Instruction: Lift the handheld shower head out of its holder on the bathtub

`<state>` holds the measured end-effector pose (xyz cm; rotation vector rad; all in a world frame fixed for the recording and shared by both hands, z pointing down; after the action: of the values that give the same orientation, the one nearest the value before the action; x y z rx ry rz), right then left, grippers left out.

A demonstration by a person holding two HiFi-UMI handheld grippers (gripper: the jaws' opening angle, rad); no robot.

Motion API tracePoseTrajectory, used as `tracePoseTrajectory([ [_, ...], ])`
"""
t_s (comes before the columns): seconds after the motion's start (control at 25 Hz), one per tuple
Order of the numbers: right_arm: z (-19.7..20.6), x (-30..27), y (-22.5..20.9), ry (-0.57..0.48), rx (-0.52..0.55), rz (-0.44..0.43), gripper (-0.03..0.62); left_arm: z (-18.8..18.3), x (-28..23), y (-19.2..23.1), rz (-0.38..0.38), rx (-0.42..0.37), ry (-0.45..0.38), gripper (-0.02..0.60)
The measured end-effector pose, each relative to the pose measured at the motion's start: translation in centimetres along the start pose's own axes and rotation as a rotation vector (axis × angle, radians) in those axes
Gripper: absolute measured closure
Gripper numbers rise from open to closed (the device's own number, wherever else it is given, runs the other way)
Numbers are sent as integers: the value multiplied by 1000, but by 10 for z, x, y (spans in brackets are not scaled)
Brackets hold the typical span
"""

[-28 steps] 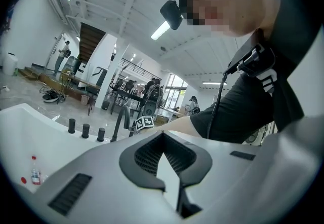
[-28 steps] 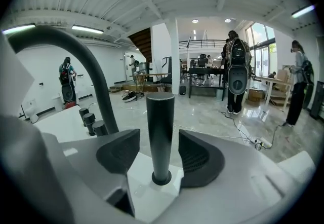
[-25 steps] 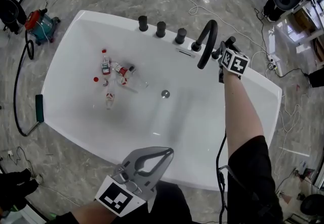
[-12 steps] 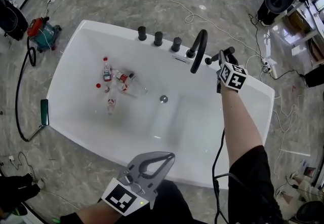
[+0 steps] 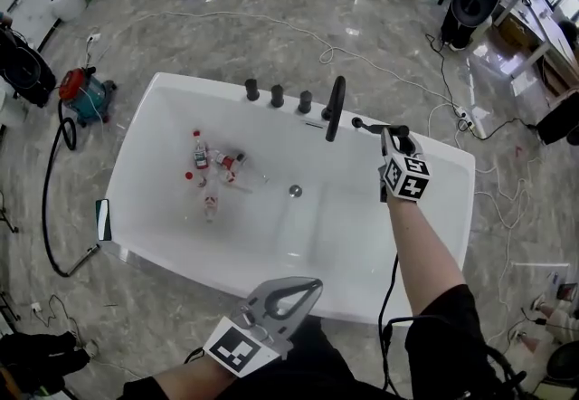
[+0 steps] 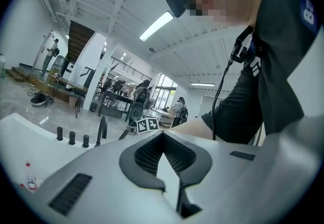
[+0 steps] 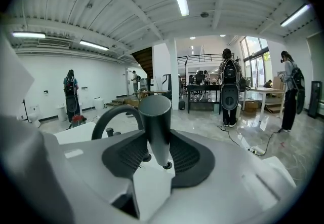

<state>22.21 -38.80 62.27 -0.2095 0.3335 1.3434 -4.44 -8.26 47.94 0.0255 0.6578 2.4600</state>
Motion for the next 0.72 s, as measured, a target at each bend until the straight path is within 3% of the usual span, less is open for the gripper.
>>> tracePoseTrajectory([
  [0.2, -7, 53, 22, -20, -40, -4, 462, -8, 17, -26, 22, -9, 13, 581],
  [0.72, -18, 190, 66, -24, 14, -43, 462, -34, 45, -71, 76, -39, -3, 581],
])
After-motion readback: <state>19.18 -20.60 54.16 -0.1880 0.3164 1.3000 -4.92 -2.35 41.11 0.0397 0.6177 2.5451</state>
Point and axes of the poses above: the fingertips, and each gripper's own axes: x backward along the fingers, y to its left, z out of its underside, the point moved 6 cm from there along x, backward along the fingers, and after that the axes turned 6 degrees about x, right-handed, at the moved point
